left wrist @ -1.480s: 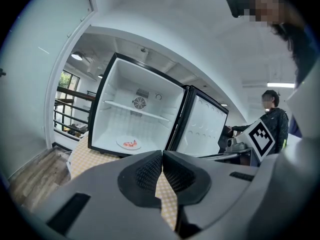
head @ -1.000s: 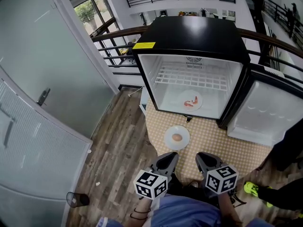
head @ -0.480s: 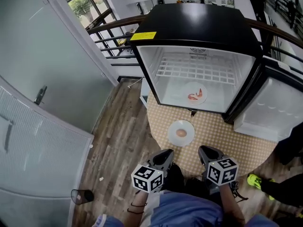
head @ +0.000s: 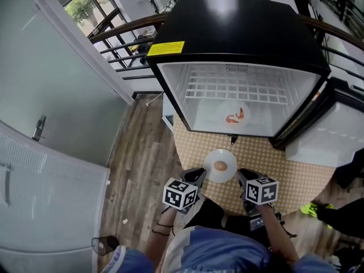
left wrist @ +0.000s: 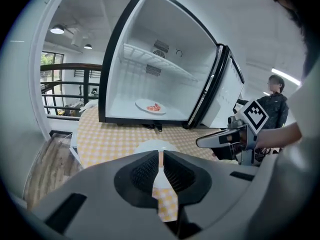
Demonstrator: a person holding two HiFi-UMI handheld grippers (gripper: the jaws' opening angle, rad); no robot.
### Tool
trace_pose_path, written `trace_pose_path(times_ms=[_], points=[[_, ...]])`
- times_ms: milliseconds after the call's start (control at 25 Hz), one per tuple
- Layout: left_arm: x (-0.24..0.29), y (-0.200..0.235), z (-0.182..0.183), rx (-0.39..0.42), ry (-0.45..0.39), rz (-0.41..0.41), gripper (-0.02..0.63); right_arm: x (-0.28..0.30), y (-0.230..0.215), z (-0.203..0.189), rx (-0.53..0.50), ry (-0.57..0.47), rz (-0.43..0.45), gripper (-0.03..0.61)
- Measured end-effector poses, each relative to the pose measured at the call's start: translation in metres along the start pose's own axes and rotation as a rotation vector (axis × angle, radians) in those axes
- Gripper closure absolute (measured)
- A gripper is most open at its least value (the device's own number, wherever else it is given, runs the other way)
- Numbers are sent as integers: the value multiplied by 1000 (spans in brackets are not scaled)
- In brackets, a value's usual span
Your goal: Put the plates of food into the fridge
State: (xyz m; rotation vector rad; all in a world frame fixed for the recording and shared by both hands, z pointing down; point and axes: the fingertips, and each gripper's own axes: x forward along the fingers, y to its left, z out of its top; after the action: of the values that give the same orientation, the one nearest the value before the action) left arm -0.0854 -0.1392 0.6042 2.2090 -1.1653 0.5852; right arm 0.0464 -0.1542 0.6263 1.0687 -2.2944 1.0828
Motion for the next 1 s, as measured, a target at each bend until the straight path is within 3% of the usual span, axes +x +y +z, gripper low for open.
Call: trace_pose_path(times_ms=[160, 320, 560, 880, 1000], points=[[24, 25, -6, 5, 79, -23, 586, 21, -17, -4, 39, 31, -52, 518], [44, 47, -20, -16, 173, -41, 529, 36, -30, -15, 100, 62, -90, 506], [61, 59, -48, -33, 289, -93, 523, 46, -37, -32, 156, 115, -133, 489], [65, 59, -53, -33, 303, -136, 525, 54, -36, -32, 199, 98, -175, 502], [64, 56, -53, -2, 299, -126, 554, 54, -36, -32, 249, 81, -179, 514]])
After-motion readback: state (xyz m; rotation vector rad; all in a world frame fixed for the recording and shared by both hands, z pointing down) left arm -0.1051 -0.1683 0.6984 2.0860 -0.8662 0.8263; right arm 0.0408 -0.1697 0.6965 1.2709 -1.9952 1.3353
